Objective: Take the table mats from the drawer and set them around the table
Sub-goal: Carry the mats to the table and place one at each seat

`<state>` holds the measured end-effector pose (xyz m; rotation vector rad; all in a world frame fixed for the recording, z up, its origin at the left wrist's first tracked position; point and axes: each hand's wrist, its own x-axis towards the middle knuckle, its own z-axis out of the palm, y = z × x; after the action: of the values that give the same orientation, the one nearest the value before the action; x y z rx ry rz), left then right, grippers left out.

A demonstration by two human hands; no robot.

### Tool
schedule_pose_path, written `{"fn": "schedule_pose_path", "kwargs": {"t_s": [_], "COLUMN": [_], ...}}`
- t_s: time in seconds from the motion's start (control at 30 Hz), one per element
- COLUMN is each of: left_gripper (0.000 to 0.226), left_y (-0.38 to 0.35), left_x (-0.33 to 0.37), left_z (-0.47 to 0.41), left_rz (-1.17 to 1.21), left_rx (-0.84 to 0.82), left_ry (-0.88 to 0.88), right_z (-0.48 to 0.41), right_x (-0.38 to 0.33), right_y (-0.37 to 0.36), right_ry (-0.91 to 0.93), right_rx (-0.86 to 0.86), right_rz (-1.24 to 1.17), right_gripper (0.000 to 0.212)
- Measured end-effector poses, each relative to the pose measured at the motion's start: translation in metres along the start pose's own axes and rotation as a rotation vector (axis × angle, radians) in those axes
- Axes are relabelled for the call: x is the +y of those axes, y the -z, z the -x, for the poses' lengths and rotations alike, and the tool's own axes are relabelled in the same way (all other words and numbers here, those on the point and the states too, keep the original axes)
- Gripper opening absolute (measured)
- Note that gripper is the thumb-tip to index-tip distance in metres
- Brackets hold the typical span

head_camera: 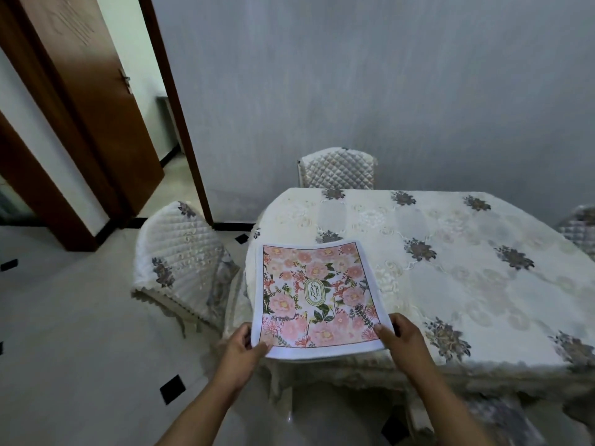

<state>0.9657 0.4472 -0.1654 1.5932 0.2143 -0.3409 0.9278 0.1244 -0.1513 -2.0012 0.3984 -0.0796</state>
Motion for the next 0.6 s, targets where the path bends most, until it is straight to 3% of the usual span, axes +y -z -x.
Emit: {"fn": "schedule_pose_path", "kwargs": {"t_s": [0.37,0.6], "left_gripper": [0.020,0.031], "left_y": [-0.045,-0.061], "left_x": [-0.045,-0.074], "left_z": [-0.143,-0.171], "left_rz": [-0.215,-0.611], "left_rx": [-0.083,-0.038], "left_ry": [0.131,0.244], "right_z": [-0.093,-0.108], "right_x": [0.078,0.114], "right_y": [-0.026,-0.037], "right_ry": [-0.319,-0.523], "right_rx": [0.040,-0.083], "right_rz": [0.209,0.429], "right_gripper": [0.019,0.023]}}
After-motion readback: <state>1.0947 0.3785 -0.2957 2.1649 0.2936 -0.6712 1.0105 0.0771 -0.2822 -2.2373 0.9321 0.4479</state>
